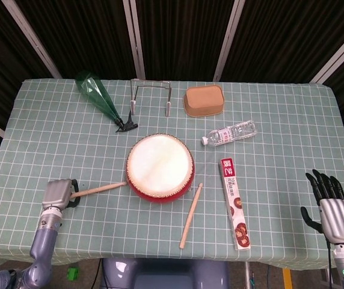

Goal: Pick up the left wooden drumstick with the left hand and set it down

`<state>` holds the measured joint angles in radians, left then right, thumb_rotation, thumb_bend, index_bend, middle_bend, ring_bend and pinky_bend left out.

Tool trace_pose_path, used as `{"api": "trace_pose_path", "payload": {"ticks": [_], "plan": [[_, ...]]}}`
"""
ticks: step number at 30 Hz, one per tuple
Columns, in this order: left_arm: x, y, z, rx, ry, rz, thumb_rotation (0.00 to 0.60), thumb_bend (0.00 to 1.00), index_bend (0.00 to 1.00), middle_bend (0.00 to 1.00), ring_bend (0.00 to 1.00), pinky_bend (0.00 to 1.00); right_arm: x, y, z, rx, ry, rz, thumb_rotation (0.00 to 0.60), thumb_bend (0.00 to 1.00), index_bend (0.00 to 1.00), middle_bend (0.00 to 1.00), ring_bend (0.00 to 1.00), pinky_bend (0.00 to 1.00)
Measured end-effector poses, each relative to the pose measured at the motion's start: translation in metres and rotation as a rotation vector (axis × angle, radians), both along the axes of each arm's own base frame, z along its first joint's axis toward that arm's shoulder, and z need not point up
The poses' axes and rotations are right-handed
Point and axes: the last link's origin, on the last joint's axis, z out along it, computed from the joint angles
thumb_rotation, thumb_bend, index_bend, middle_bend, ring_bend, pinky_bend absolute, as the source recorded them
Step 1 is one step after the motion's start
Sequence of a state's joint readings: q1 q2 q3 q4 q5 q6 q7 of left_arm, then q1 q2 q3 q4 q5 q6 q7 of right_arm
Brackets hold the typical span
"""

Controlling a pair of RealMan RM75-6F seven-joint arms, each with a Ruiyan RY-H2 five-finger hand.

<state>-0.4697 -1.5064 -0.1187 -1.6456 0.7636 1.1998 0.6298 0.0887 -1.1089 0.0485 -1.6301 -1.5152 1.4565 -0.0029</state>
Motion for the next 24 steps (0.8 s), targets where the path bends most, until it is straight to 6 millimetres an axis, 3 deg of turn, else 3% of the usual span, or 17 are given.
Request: {"api": "trace_pose_path", "payload": {"ticks": [4,10,16,20,24], "plan": [[0.012,-0.003,0.019,0.025,-0.023,-0.049,0.6,0.49,0.68,1.0,1.0,1.0,0.0,0.0,0.0,0.0,0.0,-0.001,0.6,0.42,0.0,0.0,0.0,0.0],[0.037,-0.012,0.064,0.076,-0.072,-0.134,0.6,0.49,0.68,1.0,1.0,1.0,0.001,0.0,0.001,-0.001,0.001,0.002,0.6,0.42,0.0,0.0,0.0,0.0],[0.061,-0.015,0.128,0.162,-0.08,-0.222,0.6,0.49,0.69,1.0,1.0,1.0,0.001,0.0,-0.001,0.004,0.007,0.004,0.6,0.42,0.0,0.0,0.0,0.0],[0.087,-0.009,0.17,0.255,-0.138,-0.308,0.6,0.49,0.69,1.0,1.0,1.0,0.002,0.001,-0.002,0.004,0.009,0.007,0.6,0.42,0.0,0.0,0.0,0.0],[0.108,0.002,0.176,0.312,-0.216,-0.385,0.6,0.49,0.69,1.0,1.0,1.0,0.002,0.0,-0.001,0.003,0.01,0.004,0.6,0.42,0.0,0.0,0.0,0.0]]}}
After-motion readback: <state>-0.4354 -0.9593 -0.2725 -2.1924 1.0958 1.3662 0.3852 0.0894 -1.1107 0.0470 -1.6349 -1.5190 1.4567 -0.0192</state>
